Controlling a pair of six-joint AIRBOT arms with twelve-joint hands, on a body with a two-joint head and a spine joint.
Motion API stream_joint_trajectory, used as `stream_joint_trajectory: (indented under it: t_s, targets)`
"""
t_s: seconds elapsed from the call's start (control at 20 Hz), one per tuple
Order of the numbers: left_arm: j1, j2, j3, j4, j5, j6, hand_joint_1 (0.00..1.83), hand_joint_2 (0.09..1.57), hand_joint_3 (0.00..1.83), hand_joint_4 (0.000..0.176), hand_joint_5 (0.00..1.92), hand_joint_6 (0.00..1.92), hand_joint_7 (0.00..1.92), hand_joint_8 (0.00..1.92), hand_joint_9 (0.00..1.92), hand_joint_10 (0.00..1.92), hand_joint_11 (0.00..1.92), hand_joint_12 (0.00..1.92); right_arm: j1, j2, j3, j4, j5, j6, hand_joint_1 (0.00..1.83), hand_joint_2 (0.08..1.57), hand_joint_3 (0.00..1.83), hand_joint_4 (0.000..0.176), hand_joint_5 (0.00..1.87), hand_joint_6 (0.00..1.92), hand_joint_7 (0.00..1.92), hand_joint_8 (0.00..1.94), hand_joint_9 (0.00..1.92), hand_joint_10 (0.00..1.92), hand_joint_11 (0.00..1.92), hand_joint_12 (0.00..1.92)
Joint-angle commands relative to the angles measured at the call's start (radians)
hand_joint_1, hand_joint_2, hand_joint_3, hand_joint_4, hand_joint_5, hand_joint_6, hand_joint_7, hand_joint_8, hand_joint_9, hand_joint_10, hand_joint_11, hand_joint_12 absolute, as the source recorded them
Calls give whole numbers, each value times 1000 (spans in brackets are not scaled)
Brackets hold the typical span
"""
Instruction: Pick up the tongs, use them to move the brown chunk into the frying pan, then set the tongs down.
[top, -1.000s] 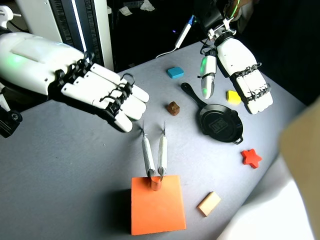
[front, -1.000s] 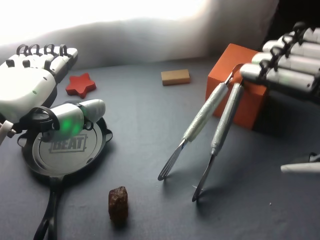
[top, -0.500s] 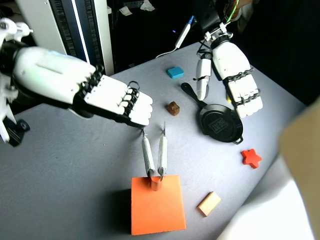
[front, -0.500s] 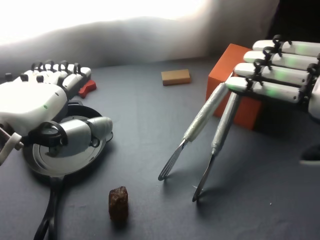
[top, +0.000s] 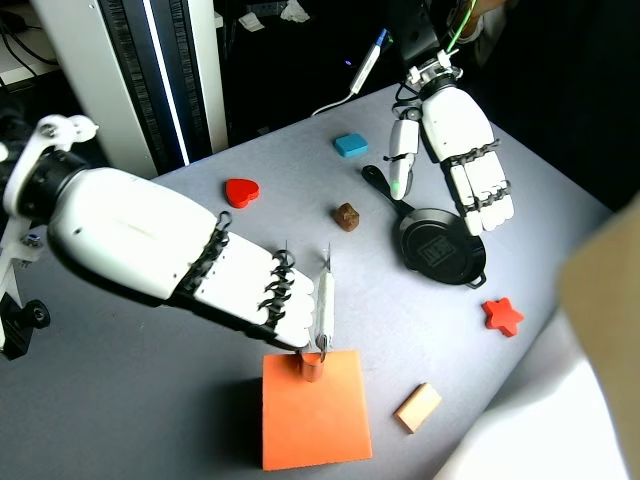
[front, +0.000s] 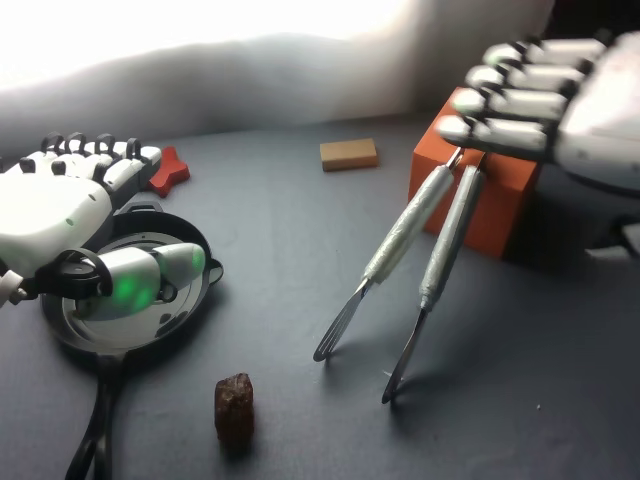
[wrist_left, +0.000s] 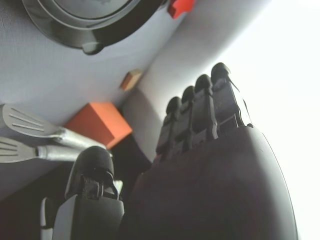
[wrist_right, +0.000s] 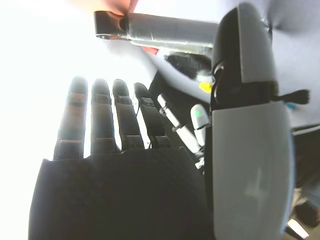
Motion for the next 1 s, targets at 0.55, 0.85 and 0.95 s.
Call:
stream_joint_trajectory:
  t_s: [0.55, 0.85, 0.95]
  targets:
    - [-16, -2, 9, 41, -100, 33, 16, 1309, 0, 0, 32, 0, 49, 4, 53, 2, 4, 112, -11, -215, 110, -94, 43, -57, 1026, 934, 0, 0, 0, 0, 0, 0, 0, 0, 0, 0]
    - [-15, -12, 16, 41, -107, 32, 4, 1308, 0, 0, 19, 6, 47, 3, 31, 2, 0, 151, -20, -297, 173, -105, -3, -67, 1022, 954, 6, 0, 0, 0, 0, 0, 0, 0, 0, 0]
    - [-14, -12, 15, 41, -107, 29, 7, 1296, 0, 3, 24, 5, 57, 2, 58, 8, 0, 194, -19, -319, 190, -105, -17, -64, 1053, 932, 0, 0, 0, 0, 0, 0, 0, 0, 0, 0]
